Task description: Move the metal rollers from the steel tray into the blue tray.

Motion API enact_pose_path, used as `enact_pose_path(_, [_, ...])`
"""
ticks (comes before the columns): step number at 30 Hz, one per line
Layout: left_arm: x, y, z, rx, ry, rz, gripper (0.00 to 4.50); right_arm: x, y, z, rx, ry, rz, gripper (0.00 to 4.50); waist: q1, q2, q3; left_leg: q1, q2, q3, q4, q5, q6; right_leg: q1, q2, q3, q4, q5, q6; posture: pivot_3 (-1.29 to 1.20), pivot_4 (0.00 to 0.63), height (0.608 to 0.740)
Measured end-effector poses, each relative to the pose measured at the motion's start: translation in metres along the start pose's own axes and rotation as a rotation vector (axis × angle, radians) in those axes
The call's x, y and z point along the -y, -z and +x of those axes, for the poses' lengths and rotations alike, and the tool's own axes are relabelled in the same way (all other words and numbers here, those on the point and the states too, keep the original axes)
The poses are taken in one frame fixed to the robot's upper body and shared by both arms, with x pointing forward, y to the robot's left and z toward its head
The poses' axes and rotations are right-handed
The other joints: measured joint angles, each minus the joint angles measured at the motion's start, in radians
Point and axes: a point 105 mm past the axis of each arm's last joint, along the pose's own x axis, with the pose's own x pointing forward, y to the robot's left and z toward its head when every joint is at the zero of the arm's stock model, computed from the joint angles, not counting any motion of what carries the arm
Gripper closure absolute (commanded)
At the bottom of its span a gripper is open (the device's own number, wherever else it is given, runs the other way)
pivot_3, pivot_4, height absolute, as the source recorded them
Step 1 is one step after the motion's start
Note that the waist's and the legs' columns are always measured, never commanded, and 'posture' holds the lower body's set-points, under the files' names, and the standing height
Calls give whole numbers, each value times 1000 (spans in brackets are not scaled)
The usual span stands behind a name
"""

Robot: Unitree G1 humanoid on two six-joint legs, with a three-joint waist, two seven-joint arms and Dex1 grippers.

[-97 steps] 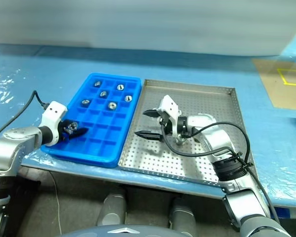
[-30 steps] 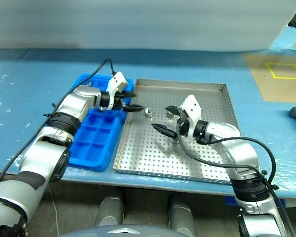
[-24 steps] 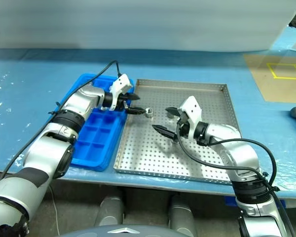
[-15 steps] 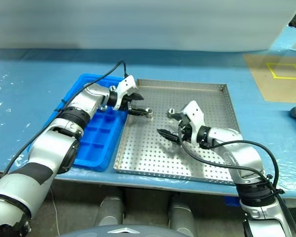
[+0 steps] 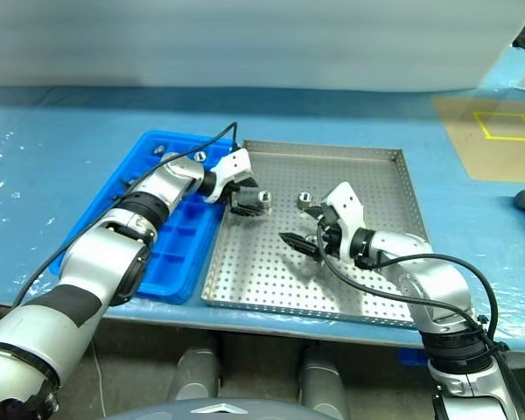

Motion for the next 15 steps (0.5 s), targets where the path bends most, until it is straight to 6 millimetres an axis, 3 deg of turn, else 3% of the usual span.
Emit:
enact_pose_path(8, [-2,1,4,-18,-29,1,14,-1,0,0,4,3,5,0,-2,0,0,0,0,0,0,0,0,0,0,0,0,0,0,-147,150,740])
enact_pose_path(11, [-3,1,6,-23,-49,-1,596,-1,0,0,6,3,5,0,-3,0,0,0,0,0,0,0,0,0,0,0,0,0,0,-148,150,740])
enact_pose_path(15, [-1,2,10,-25,-50,-10,1959,-1,-1,0,8,6,5,0,-6,0,0,0,0,0,0,0,0,0,0,0,0,0,0,-150,150,740])
